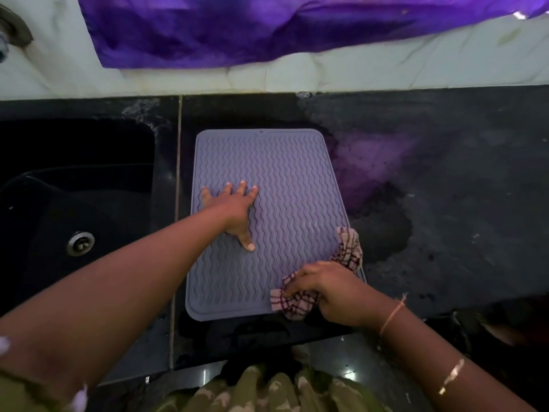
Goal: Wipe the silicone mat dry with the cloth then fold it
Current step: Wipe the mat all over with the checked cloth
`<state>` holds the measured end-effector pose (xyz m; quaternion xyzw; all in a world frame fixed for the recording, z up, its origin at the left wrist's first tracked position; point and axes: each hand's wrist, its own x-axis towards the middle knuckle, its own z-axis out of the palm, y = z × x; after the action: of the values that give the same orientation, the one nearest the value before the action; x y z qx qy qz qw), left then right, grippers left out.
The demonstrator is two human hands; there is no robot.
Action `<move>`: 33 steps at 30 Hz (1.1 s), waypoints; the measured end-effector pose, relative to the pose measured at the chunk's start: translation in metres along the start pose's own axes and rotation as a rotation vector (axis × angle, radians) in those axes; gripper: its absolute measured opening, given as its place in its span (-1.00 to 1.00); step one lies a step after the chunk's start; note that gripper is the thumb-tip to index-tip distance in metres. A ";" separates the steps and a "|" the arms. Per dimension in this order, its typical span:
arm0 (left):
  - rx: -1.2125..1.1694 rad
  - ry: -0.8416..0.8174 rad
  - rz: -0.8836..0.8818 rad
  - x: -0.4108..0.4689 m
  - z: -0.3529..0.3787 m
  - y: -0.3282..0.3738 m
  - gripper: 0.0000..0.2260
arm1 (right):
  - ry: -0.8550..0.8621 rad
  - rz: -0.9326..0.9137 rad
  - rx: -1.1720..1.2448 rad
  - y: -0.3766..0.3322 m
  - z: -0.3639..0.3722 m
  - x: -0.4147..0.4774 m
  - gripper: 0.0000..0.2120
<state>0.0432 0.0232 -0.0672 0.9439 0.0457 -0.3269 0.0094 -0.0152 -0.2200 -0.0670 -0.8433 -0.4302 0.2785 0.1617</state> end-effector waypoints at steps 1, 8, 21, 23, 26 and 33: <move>0.013 0.007 0.004 -0.003 0.000 0.002 0.17 | 0.005 0.014 0.078 0.000 -0.006 0.003 -0.48; 0.076 -0.001 0.141 -0.029 0.014 0.022 0.00 | 0.336 0.220 0.089 0.015 -0.061 0.063 -0.50; 0.126 -0.047 0.055 -0.028 0.022 0.029 0.16 | 0.051 0.044 -0.286 -0.009 0.000 -0.001 -0.54; 0.126 -0.047 0.051 -0.028 0.022 0.030 0.17 | 0.036 0.036 -0.232 -0.010 0.003 -0.009 -0.54; 0.141 -0.038 0.061 -0.029 0.021 0.029 0.17 | 0.055 0.107 0.020 -0.005 0.000 -0.017 -0.61; 0.202 -0.032 0.066 -0.033 0.019 0.033 0.19 | 0.534 0.184 0.907 -0.003 -0.067 -0.004 -0.61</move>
<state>0.0092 -0.0132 -0.0621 0.9357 -0.0187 -0.3444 -0.0741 0.0223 -0.2235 -0.0111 -0.7645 -0.1349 0.2254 0.5887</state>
